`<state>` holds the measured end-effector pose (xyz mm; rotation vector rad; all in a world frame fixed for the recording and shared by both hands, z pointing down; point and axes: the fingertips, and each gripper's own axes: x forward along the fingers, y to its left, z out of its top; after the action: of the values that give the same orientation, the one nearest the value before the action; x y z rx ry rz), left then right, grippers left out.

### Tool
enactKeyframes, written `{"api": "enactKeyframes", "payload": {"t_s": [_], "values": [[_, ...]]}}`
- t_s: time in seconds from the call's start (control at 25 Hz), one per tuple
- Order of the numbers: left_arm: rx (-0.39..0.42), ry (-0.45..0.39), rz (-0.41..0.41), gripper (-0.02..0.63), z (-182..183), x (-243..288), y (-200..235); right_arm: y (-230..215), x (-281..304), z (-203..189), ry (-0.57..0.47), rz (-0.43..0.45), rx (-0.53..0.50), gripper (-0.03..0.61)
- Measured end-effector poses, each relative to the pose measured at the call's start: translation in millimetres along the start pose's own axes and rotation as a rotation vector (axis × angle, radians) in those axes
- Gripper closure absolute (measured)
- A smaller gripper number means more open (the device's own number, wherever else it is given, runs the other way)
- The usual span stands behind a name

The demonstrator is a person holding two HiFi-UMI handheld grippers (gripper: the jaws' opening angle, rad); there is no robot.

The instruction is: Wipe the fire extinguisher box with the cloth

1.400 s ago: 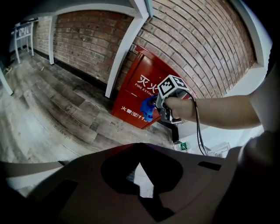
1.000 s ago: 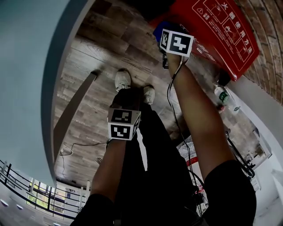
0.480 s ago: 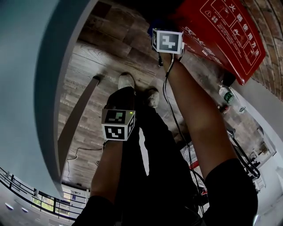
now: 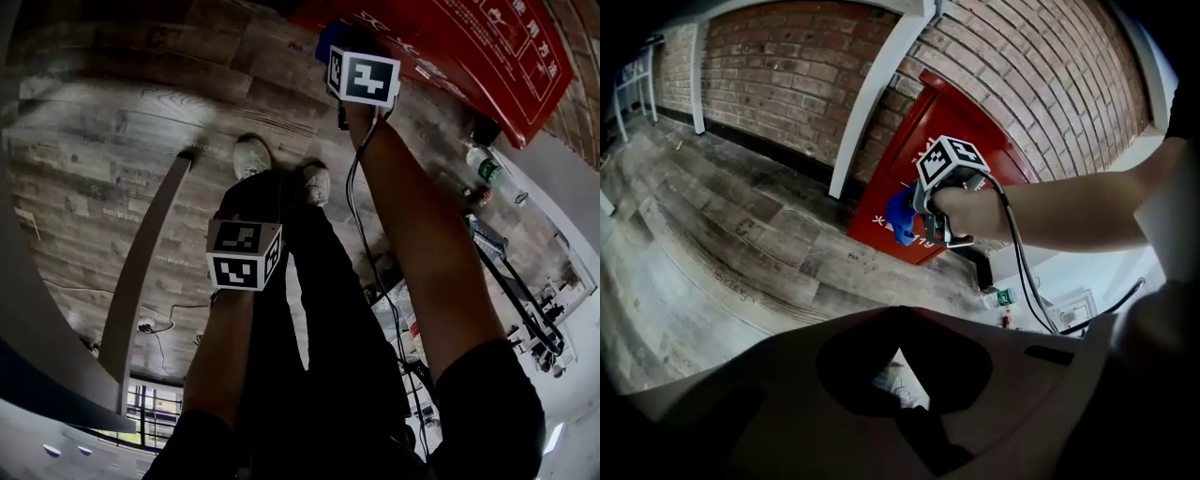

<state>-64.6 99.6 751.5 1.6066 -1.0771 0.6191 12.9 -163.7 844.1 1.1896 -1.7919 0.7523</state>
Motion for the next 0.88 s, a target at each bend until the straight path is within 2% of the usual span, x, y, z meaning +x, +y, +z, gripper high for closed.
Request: {"api": "enactKeyframes", "payload": {"t_s": [0.24,0.56,0.72,0.88], "values": [[0.084,0.01,-0.075,0.617,21,18,-42,-64,-18,-37,0.061,-0.049,0.049,0.532],[0.148,0.058,-0.126,0.617,19,35,-69,-142,-37,-85,0.116,-0.148,0.053,0.532],[0.152,0.06,-0.128,0.617,21,38,-66,-156,-26,-103,0.149,-0.165,0.013,0.532],[0.143,0.054,-0.115,0.617,24,43,-54,-154,-4,-112,0.17,-0.17,0.051,0.532]]}}
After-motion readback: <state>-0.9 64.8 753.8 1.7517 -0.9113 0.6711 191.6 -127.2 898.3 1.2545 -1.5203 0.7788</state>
